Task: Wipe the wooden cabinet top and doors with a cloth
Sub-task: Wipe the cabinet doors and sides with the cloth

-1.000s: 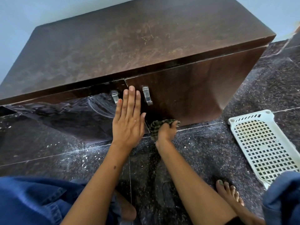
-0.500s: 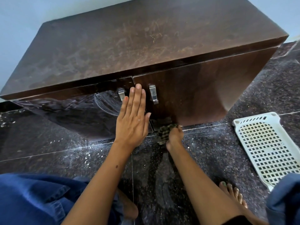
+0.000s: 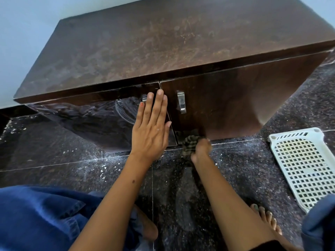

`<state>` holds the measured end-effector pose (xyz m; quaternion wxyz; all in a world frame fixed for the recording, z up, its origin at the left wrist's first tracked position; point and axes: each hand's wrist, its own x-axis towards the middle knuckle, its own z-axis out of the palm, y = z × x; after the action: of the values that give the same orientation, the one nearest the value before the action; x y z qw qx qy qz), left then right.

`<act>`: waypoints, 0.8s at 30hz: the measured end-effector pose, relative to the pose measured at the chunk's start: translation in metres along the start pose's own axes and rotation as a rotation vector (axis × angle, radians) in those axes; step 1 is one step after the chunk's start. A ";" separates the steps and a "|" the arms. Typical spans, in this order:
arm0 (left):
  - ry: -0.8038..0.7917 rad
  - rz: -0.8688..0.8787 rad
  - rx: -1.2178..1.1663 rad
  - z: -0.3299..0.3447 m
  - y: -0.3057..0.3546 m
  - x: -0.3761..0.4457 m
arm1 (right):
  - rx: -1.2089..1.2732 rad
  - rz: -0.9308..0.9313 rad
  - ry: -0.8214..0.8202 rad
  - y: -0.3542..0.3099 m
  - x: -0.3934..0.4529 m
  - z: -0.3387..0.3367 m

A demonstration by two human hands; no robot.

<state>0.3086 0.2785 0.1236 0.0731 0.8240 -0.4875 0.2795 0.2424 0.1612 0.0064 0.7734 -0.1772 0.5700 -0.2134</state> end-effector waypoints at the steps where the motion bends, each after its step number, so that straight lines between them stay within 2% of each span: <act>1: 0.004 -0.033 -0.002 0.000 -0.001 0.000 | 0.035 -0.045 0.024 -0.003 -0.002 0.004; 4: 0.014 -0.091 0.011 0.001 -0.005 0.000 | 0.009 -0.100 0.075 0.004 -0.017 0.026; 7: 0.030 -0.119 0.013 0.002 -0.006 0.000 | -0.076 -0.017 0.009 0.030 -0.039 0.042; 10: 0.054 -0.147 0.012 0.001 -0.007 0.000 | -0.049 0.040 -0.029 0.025 -0.043 0.035; 13: 0.069 -0.156 0.003 0.001 -0.011 0.000 | 0.032 -0.063 0.070 0.004 -0.033 0.029; 16: 0.076 -0.156 -0.003 0.003 -0.011 0.001 | -0.015 -0.209 0.129 0.004 -0.040 0.041; 19: 0.077 -0.164 0.001 0.004 -0.010 0.001 | -0.150 -0.292 0.029 0.033 -0.062 0.054; 21: 0.079 -0.160 -0.004 0.003 -0.011 0.001 | -0.179 -0.200 -0.016 0.043 -0.064 0.052; 24: 0.076 -0.149 -0.005 0.001 -0.013 -0.001 | -0.057 -0.015 0.010 0.022 -0.054 0.044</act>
<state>0.3197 0.2862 0.1242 0.1143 0.8467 -0.4223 0.3029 0.2735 0.2102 0.0507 0.7635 -0.2025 0.5785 -0.2036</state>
